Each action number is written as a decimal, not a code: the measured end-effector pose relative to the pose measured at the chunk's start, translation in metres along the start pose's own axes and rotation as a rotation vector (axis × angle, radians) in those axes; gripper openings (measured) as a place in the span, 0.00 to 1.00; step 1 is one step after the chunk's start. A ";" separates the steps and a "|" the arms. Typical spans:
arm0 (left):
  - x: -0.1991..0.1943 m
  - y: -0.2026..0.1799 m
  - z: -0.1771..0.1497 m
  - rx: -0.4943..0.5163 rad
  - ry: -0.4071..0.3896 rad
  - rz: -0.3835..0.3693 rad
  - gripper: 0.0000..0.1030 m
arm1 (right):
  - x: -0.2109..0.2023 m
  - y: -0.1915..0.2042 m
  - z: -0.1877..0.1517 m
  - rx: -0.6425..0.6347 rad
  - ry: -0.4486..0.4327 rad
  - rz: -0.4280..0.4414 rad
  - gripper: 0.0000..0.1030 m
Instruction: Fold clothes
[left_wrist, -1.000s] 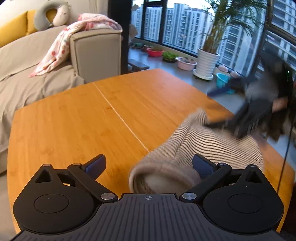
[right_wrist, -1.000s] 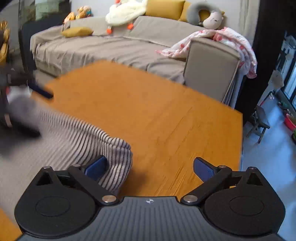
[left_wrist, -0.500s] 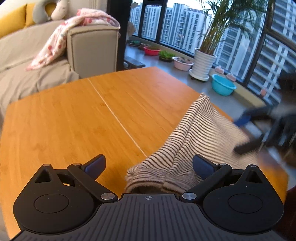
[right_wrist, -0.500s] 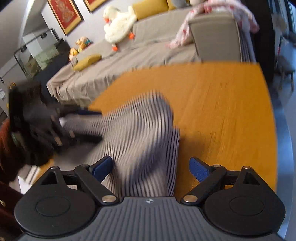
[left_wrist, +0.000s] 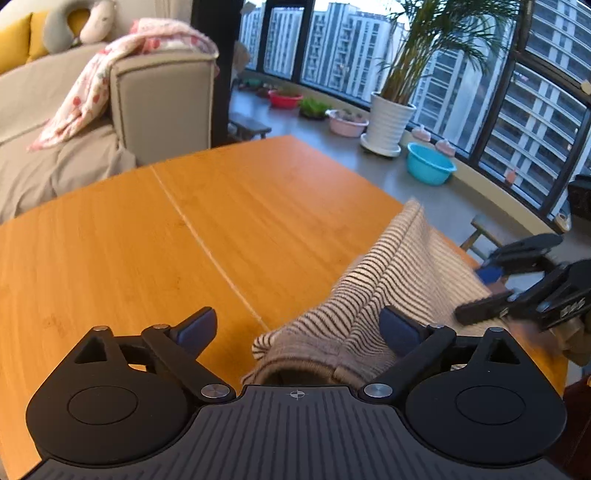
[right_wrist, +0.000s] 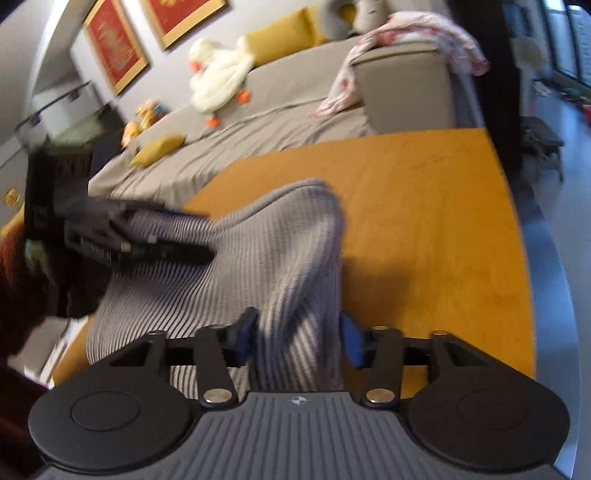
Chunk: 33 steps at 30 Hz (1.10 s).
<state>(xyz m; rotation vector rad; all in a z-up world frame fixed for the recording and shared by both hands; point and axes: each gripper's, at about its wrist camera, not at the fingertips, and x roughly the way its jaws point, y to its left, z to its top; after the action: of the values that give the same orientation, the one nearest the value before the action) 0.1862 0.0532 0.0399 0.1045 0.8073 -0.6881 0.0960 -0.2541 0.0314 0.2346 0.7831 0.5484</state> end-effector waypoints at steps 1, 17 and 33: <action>-0.001 0.004 -0.002 -0.017 0.003 -0.007 0.97 | -0.007 -0.004 -0.001 0.038 0.010 0.010 0.65; -0.016 0.026 -0.045 -0.211 -0.052 -0.028 0.93 | 0.054 -0.015 0.011 0.324 0.167 0.166 0.50; -0.020 -0.006 -0.063 -0.378 -0.141 -0.033 0.95 | 0.116 0.042 0.115 -0.184 -0.019 -0.064 0.80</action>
<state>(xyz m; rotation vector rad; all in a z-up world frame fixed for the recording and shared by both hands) 0.1335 0.0801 0.0108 -0.2970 0.7909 -0.5569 0.2303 -0.1552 0.0579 0.0446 0.7144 0.5537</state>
